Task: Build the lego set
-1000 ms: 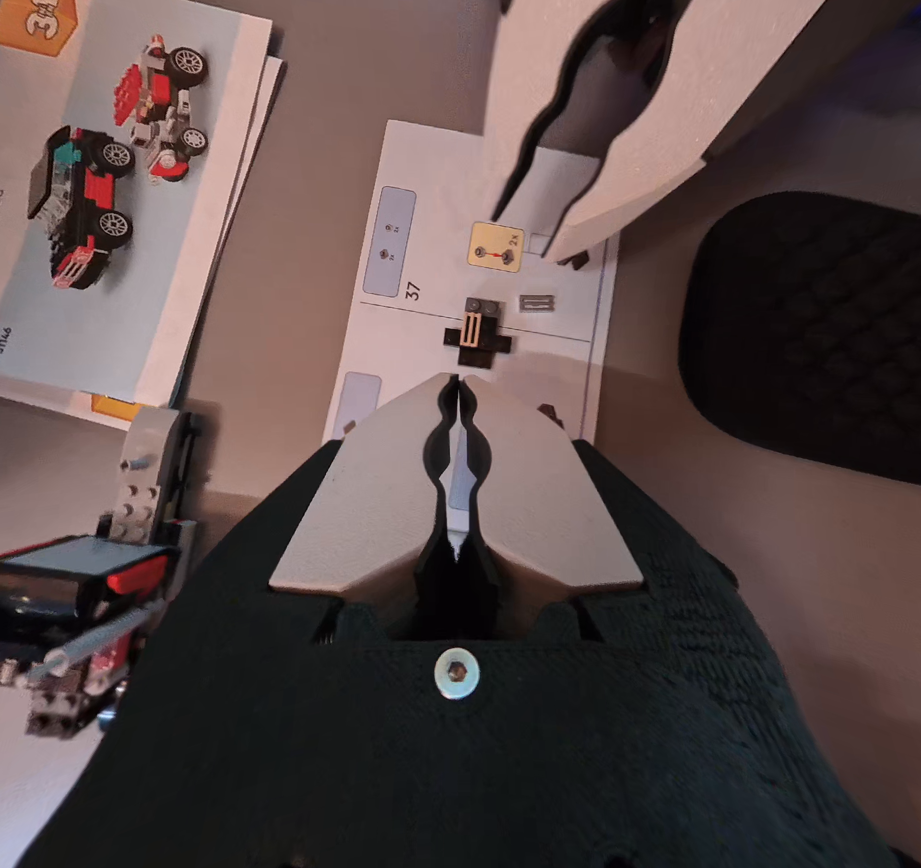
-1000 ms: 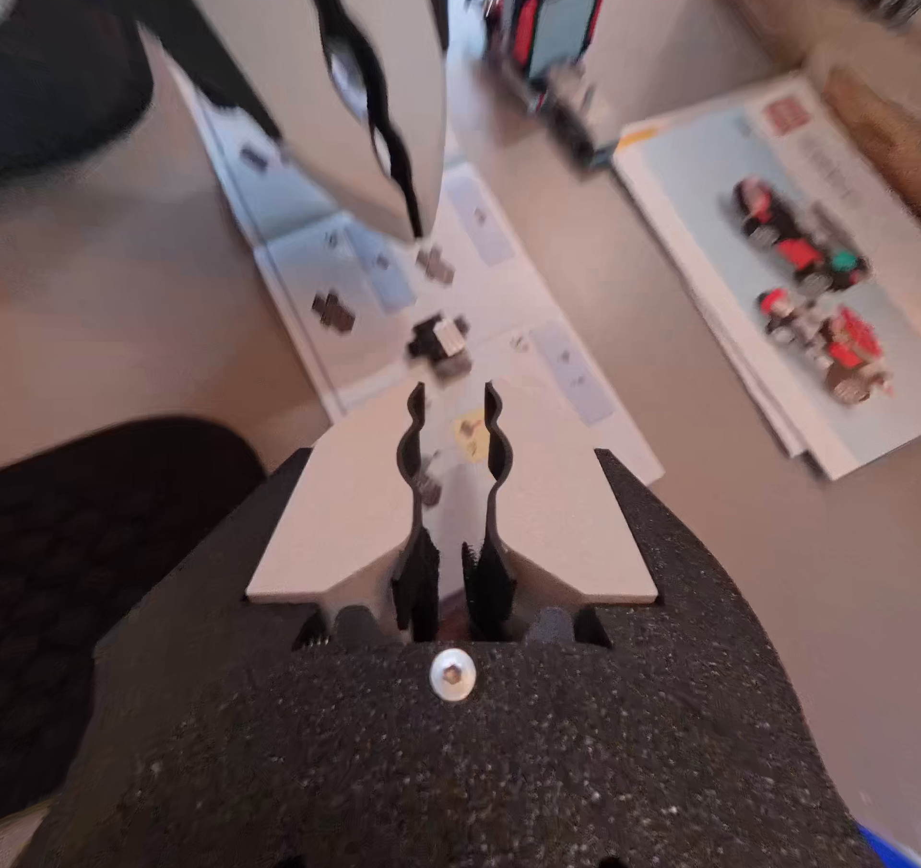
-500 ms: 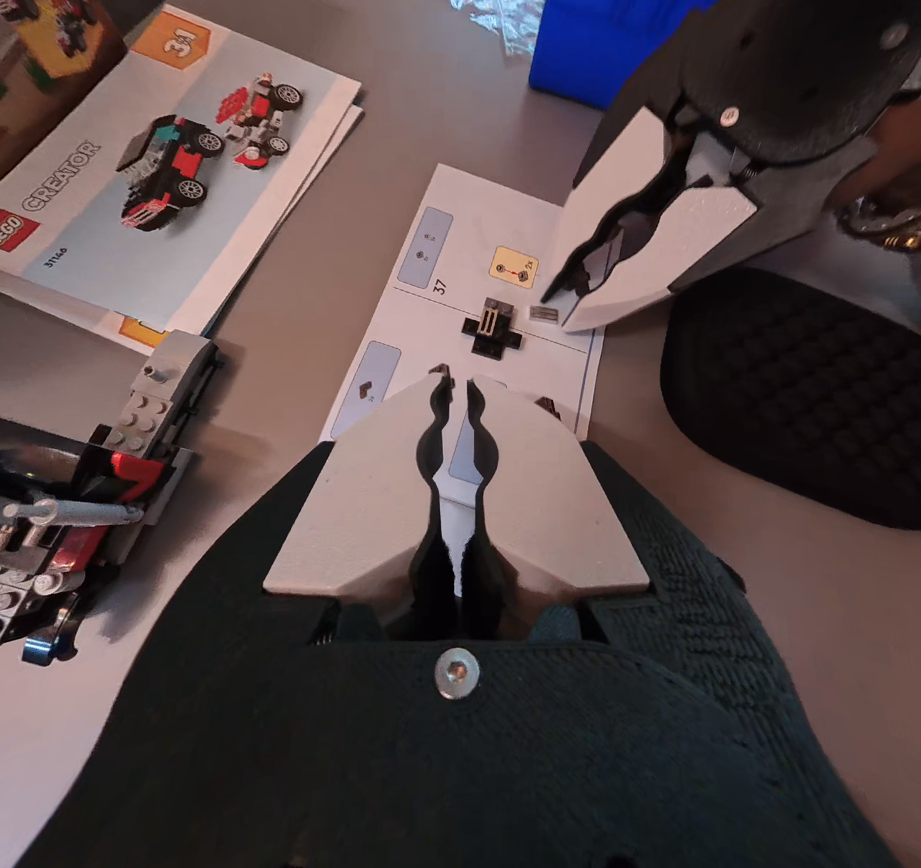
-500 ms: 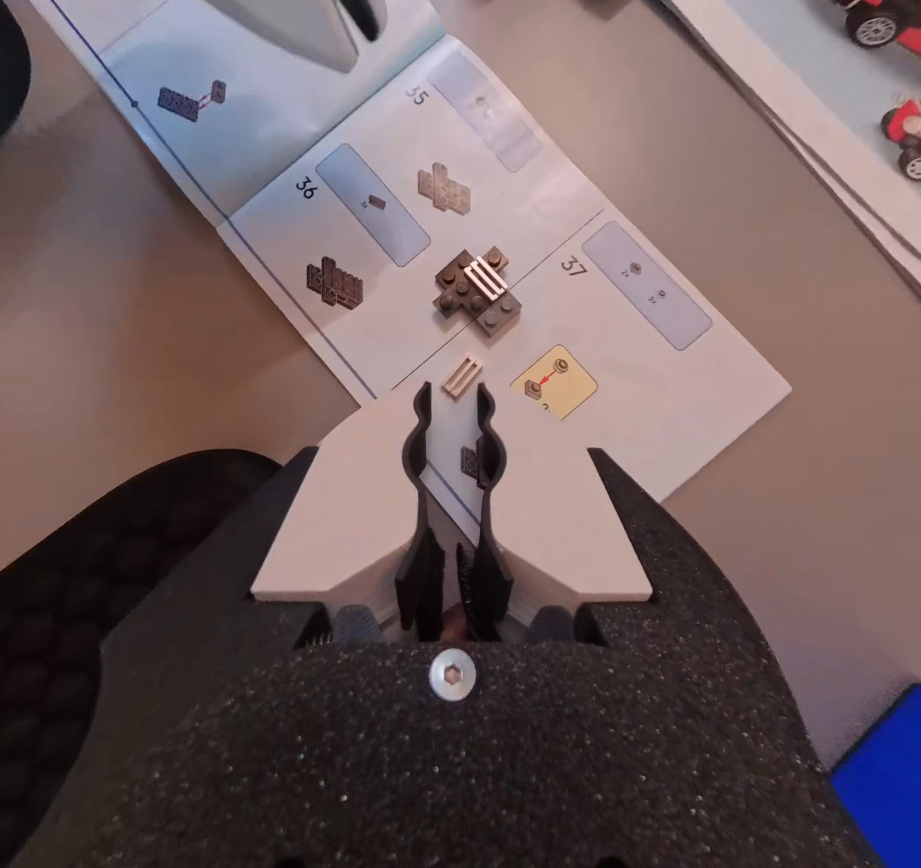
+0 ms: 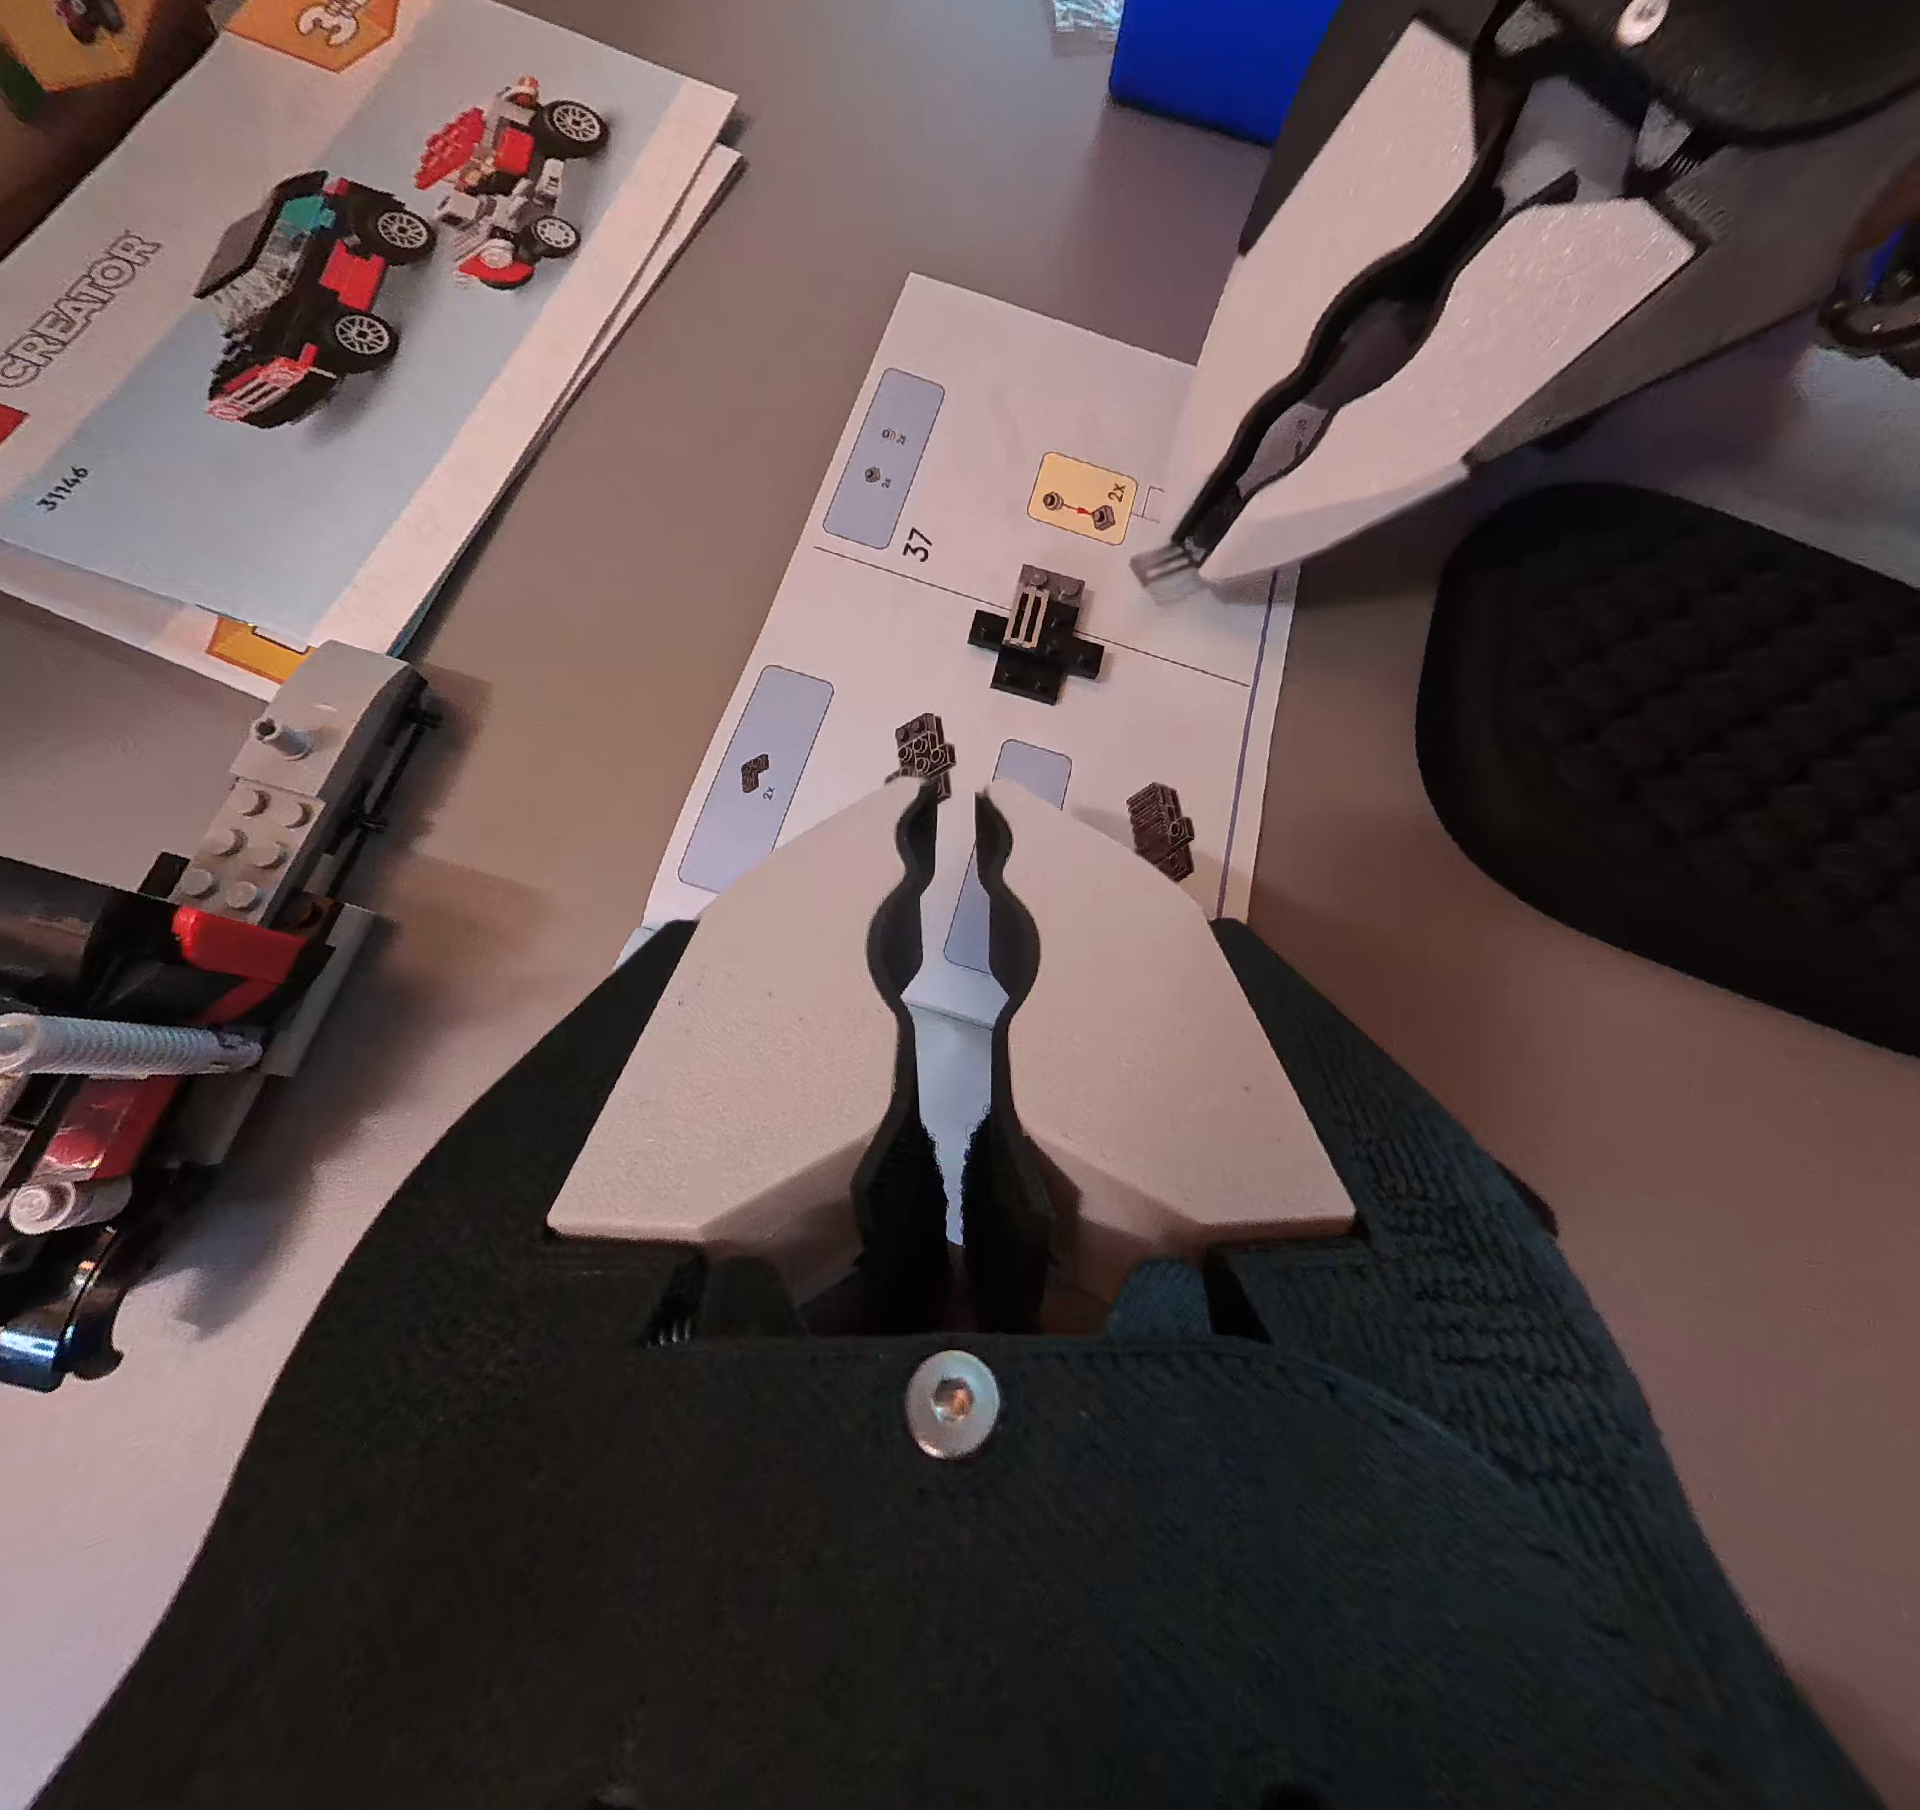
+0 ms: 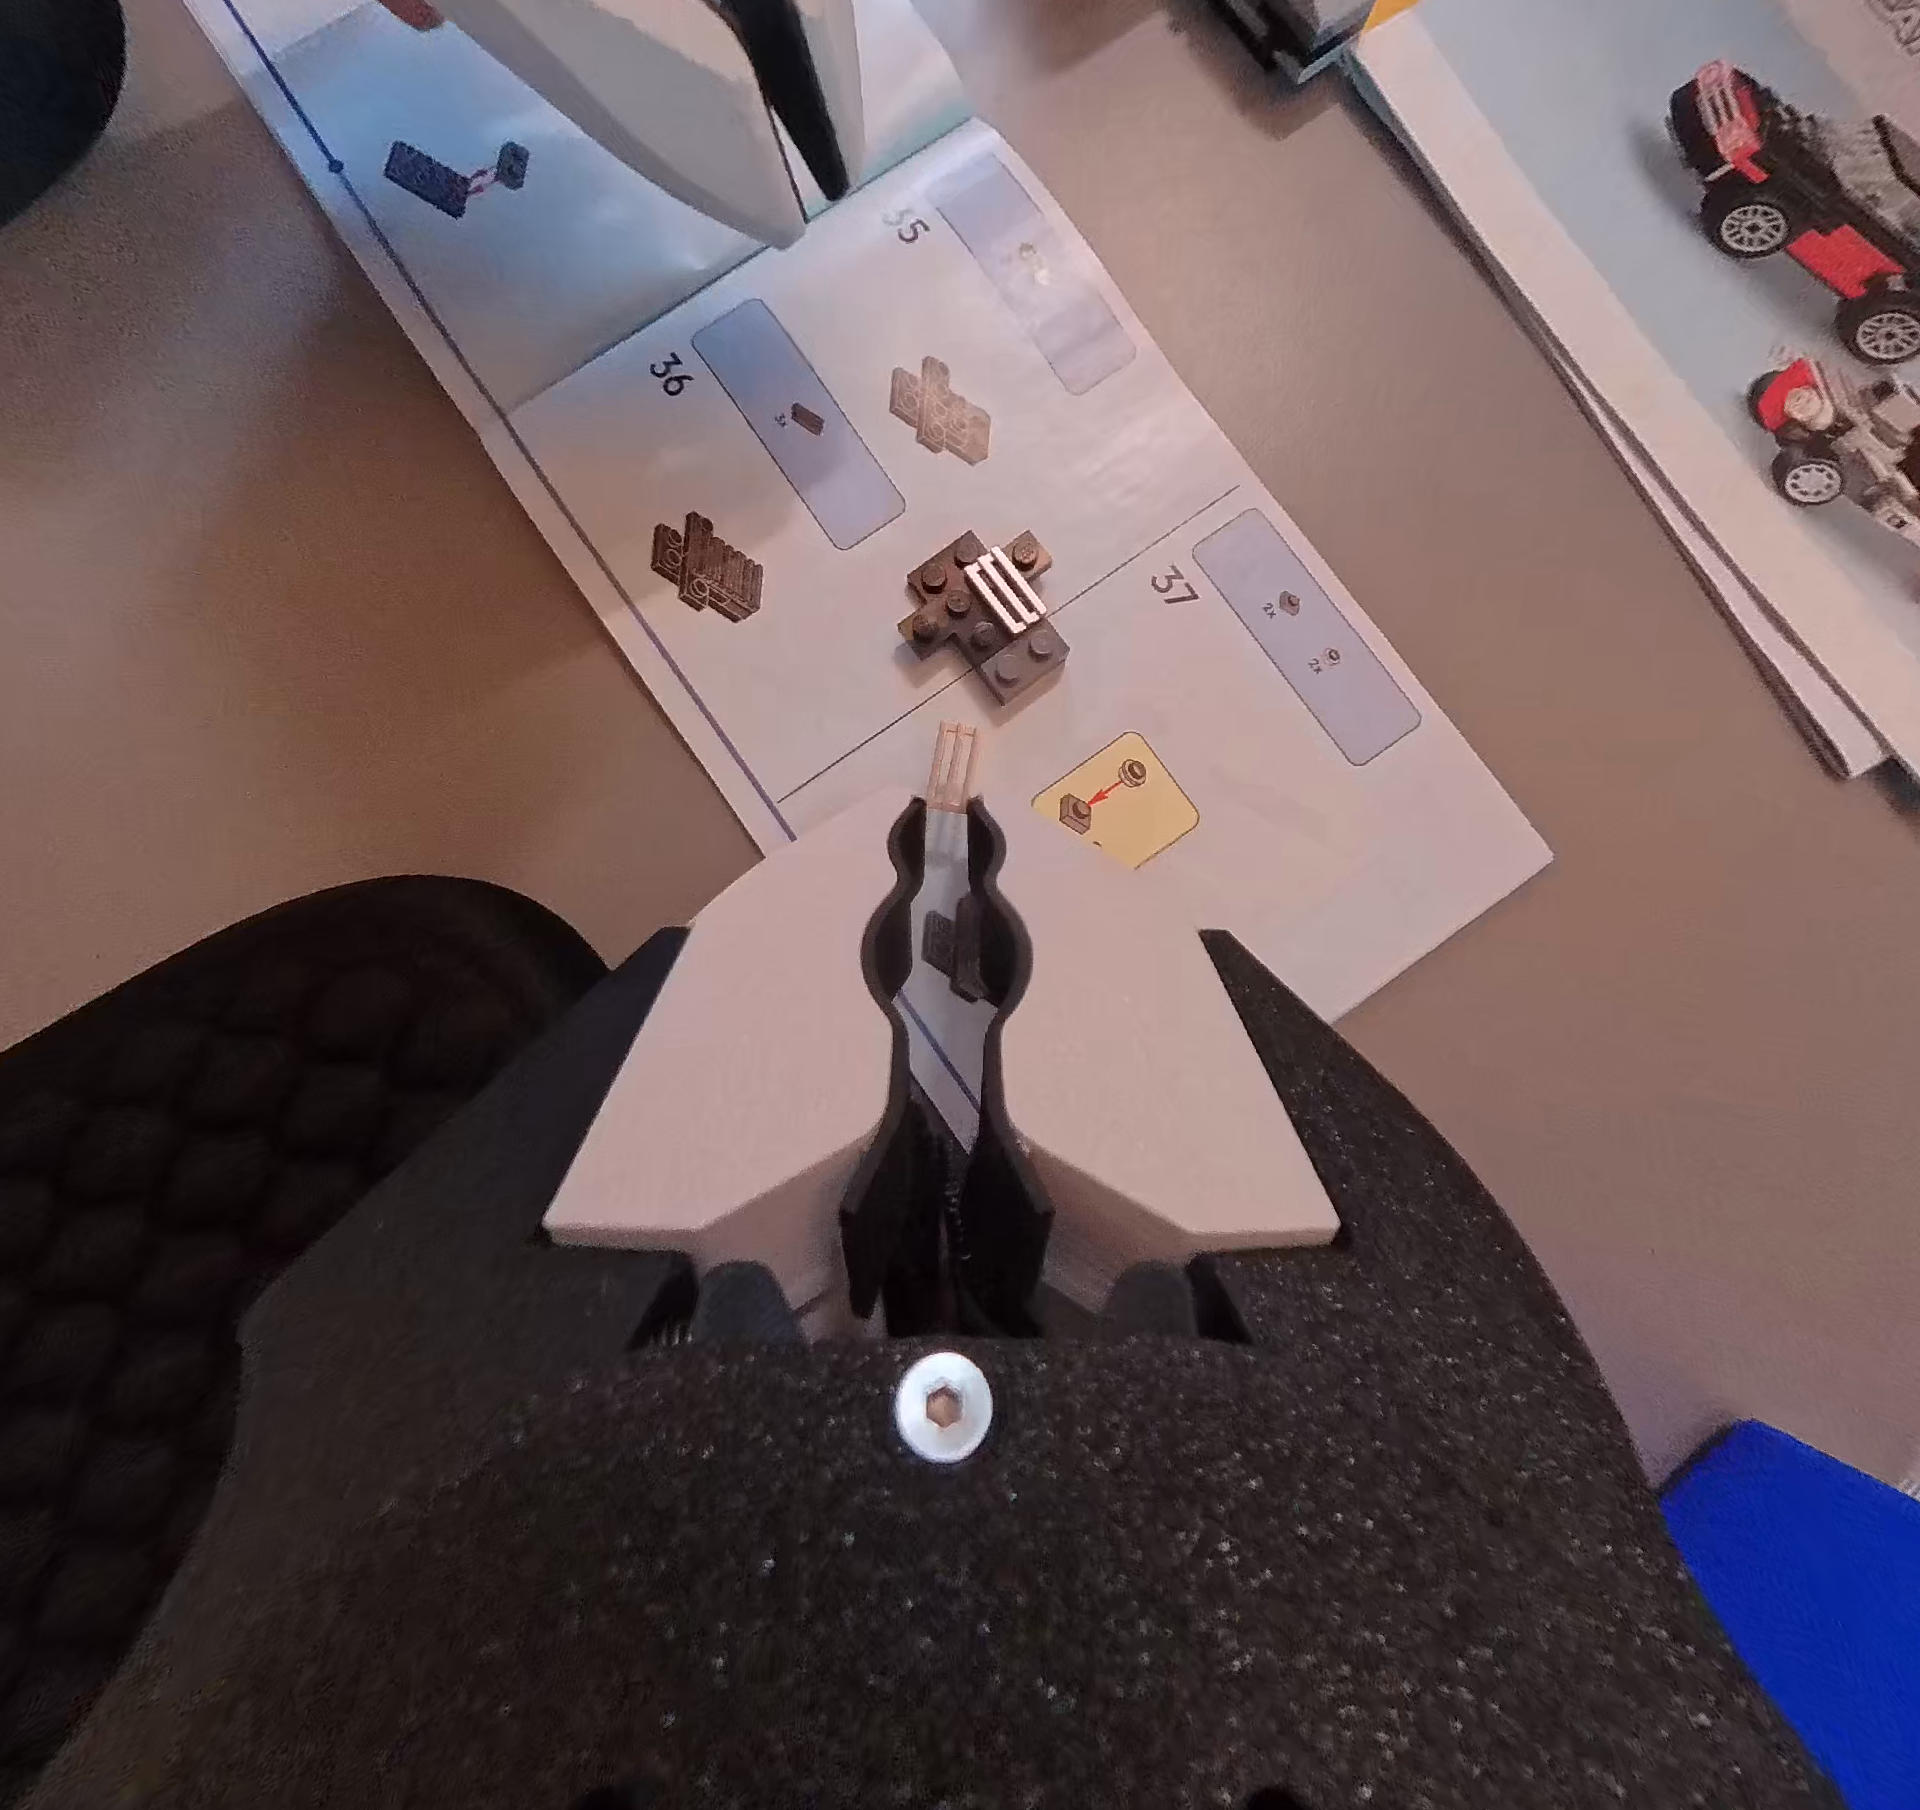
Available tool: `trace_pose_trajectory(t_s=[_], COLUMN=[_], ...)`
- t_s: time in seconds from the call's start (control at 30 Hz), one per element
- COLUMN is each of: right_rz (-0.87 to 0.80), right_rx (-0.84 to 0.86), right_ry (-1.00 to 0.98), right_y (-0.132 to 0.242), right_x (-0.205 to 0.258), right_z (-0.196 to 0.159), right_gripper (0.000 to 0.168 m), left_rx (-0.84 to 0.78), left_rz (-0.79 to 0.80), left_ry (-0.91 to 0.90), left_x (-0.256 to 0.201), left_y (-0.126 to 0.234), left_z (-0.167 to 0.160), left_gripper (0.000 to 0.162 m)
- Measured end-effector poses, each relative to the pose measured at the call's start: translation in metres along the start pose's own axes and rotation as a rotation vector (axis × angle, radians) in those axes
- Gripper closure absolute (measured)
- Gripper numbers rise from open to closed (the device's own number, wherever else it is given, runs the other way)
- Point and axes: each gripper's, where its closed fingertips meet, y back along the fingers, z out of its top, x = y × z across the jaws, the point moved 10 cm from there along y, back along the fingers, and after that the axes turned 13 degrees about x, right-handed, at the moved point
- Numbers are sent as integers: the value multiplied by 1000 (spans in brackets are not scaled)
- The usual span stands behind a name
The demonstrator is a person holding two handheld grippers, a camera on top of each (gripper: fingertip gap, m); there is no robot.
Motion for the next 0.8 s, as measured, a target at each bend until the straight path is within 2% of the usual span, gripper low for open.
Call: trace_pose_trajectory(t_s=[0.8], right_rz=[-6], right_rx=[-35], right_ry=[-149], right_y=[-3], right_x=[8], right_z=[-3], right_gripper=[161], left_rx=[51], left_rz=[-8], left_ry=[-28], left_x=[-2], left_y=[-10], left_z=[-7], left_gripper=[153])
